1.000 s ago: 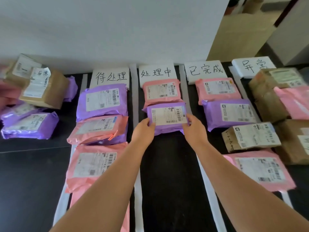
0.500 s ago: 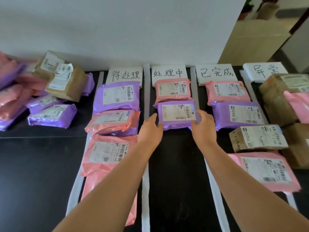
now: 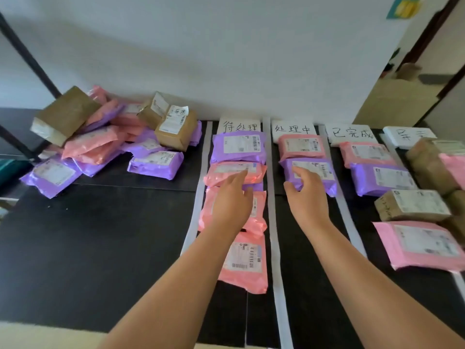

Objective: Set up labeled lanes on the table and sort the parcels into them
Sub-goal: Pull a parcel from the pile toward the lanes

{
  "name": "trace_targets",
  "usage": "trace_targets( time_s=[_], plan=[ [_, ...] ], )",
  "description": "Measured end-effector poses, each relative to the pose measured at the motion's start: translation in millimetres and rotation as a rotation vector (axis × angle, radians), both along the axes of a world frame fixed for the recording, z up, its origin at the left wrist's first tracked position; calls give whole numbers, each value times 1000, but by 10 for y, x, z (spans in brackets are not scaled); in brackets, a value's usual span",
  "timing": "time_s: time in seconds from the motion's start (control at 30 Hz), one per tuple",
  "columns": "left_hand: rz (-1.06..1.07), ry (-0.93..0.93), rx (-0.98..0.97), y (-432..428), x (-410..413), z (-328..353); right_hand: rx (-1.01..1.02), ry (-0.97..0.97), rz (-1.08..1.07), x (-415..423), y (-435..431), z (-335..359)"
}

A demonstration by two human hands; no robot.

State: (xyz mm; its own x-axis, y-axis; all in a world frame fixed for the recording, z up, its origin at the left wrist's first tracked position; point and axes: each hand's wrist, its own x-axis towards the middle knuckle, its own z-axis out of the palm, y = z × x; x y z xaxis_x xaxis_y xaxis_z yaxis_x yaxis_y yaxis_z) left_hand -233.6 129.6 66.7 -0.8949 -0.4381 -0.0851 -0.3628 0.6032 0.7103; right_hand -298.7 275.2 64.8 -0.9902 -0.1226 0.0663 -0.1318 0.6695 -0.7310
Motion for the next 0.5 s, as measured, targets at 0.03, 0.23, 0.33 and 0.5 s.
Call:
trace_targets(
  time_s=[0.03, 0.23, 0.33, 0.5],
  plan=[
    [-6, 9, -5, -145, 198, 14, -13, 3, 20, 178, -147, 21],
    [67, -3, -32, -1121, 1416, 146, -3, 51, 153, 1229, -1115, 92],
    [130, -26, -20, -1543, 1965, 236, -15, 39, 193, 1685, -1573, 141],
    [194, -5, -20, -2080, 2466, 353, -26, 2, 272, 2128, -2172, 230]
  ],
)
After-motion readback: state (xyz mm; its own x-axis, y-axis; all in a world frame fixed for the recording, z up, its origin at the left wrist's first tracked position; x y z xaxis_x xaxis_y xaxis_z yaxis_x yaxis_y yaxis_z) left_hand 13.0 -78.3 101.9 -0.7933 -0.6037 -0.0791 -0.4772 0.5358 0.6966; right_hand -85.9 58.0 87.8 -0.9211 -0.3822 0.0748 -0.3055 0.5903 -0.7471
